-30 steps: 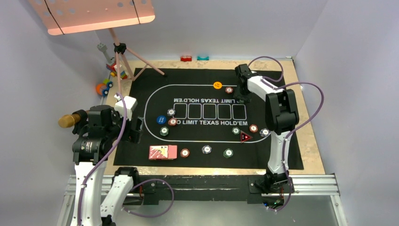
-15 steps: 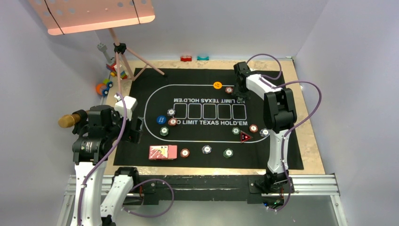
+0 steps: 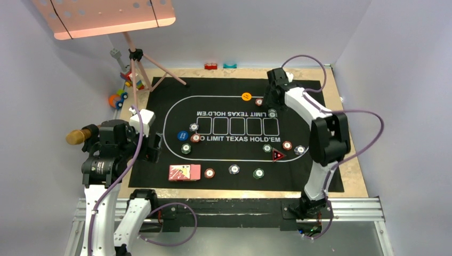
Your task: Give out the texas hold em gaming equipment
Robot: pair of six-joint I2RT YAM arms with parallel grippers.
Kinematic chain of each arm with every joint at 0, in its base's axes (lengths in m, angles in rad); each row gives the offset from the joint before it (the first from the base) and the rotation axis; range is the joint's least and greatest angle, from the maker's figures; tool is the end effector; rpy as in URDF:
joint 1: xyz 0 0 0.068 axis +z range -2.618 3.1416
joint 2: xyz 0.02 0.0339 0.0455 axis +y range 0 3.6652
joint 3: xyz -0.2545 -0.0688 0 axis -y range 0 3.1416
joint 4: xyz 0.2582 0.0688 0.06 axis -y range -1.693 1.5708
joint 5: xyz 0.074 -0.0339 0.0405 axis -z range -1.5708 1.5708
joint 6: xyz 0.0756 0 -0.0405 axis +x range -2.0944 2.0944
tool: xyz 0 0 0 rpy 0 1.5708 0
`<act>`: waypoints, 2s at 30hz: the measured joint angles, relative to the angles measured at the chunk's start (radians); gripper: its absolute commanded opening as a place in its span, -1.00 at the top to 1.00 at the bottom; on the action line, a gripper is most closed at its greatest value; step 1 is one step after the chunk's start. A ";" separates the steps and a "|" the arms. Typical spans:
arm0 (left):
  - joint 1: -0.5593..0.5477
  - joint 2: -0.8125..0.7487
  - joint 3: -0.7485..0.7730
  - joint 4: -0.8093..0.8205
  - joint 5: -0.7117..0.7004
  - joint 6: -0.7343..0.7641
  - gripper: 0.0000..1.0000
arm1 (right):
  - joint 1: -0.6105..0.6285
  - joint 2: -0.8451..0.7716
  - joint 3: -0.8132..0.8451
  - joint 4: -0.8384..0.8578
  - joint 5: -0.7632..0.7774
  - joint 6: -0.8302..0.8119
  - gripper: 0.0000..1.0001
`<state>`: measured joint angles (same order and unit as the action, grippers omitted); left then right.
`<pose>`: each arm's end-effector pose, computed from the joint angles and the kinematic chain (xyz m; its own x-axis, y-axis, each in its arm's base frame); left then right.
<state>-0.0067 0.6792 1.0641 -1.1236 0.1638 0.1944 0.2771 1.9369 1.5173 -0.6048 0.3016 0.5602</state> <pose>0.1485 -0.0133 0.3259 -0.6361 0.1949 -0.7466 0.2548 0.9663 0.0351 0.4364 0.1008 0.1758 -0.7561 0.3124 -0.5750 0.3412 0.9380 0.0611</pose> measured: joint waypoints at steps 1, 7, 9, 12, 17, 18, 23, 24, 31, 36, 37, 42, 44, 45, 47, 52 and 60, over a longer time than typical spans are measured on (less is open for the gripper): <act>0.000 -0.001 0.000 0.000 0.000 0.000 -0.99 | 0.016 -0.047 -0.022 0.001 0.006 0.000 -0.31; 0.000 -0.001 0.000 0.000 0.000 0.000 -0.99 | 0.192 -0.307 -0.164 0.023 0.026 0.008 -0.31; 0.000 -0.001 0.000 0.000 0.000 0.000 -0.99 | 0.272 -0.366 -0.224 0.027 0.027 0.010 -0.33; 0.000 -0.001 0.000 0.000 0.000 0.000 -0.99 | 0.394 -0.414 -0.329 0.020 0.026 0.027 -0.42; 0.000 -0.001 0.000 0.000 0.000 0.000 -0.99 | 0.525 -0.496 -0.537 -0.033 0.020 0.080 -0.49; 0.000 -0.001 0.000 0.000 0.000 0.000 -0.99 | 0.540 -0.523 -0.576 -0.047 0.019 0.095 -0.49; 0.000 -0.001 0.000 0.000 0.000 0.000 -0.99 | 0.584 -0.624 -0.690 -0.083 -0.003 0.147 -0.49; 0.000 -0.001 0.000 0.000 0.000 0.000 -0.99 | 0.591 -0.628 -0.704 -0.083 -0.008 0.156 -0.49; 0.000 -0.001 0.000 0.000 0.000 0.000 -0.99 | 0.630 -0.594 -0.745 -0.069 -0.055 0.192 -0.45; 0.000 -0.001 0.000 0.000 0.000 0.000 -0.99 | 0.643 -0.541 -0.759 -0.035 -0.078 0.206 -0.37; 0.000 0.000 0.000 0.000 0.000 0.000 -0.99 | 0.645 -0.531 -0.763 -0.030 -0.082 0.207 -0.34; 0.000 0.000 0.000 0.000 0.000 0.000 -0.99 | 0.646 -0.511 -0.783 -0.014 -0.084 0.214 -0.17; 0.000 0.000 0.000 0.000 0.000 0.000 -0.99 | 0.646 -0.511 -0.783 -0.011 -0.085 0.216 -0.04; 0.000 0.000 0.000 0.000 0.000 0.000 -0.99 | 0.646 -0.511 -0.784 -0.009 -0.084 0.217 0.02; 0.000 0.000 0.000 0.000 0.000 0.000 -0.99 | 0.647 -0.512 -0.784 -0.008 -0.084 0.219 0.15; 0.000 0.000 0.000 0.000 0.000 0.000 -0.99 | 0.647 -0.519 -0.787 -0.010 -0.084 0.227 0.45; 0.000 -0.001 0.000 0.000 0.000 0.000 -0.99 | 0.647 -0.543 -0.737 -0.101 -0.073 0.231 0.68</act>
<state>-0.0067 0.6785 1.0641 -1.1240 0.1635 0.1944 0.9237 1.3941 0.7803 -0.7055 0.2283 0.7914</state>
